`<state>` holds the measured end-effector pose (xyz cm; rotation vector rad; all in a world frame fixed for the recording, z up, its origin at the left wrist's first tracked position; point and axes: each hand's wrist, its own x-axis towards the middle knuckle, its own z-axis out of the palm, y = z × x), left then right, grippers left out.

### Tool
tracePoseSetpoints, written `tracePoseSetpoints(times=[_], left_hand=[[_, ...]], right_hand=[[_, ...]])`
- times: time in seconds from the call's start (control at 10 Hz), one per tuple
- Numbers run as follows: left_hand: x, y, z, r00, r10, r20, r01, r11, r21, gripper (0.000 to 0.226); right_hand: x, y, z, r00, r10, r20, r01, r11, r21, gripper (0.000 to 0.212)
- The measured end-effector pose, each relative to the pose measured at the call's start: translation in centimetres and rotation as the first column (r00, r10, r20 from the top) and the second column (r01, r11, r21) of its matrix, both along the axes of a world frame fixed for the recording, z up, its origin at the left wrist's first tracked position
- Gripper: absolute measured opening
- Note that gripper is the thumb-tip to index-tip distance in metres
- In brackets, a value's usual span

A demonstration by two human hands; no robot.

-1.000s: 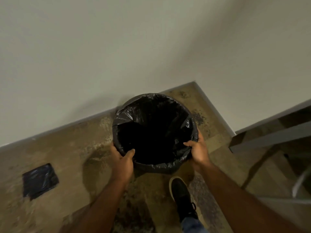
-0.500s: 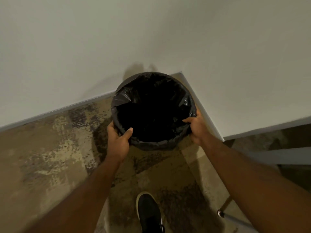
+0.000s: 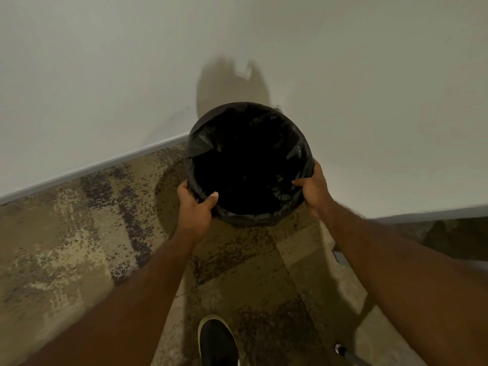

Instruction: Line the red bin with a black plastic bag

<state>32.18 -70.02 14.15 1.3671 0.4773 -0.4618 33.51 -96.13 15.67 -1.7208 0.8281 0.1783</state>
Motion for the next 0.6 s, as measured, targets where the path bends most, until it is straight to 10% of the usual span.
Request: tracePoseSetpoints(times=[0.3,0.6], left_hand=[[-1.8,2.7,0.8,0.998,-0.059,0.005,0.057,0.981,0.183,0.082],[-5.1,16.5,9.8,0.985,-0.146,0.089,0.075,0.838,0.541,0.069]], right_hand=[[-1.4,2.3,1.3,0.998,0.047,0.039,-0.032,0.950,-0.310,0.070],[-5.7,9.9,9.8,0.815,0.579,0.022,-0.443,0.647,-0.621,0.058]])
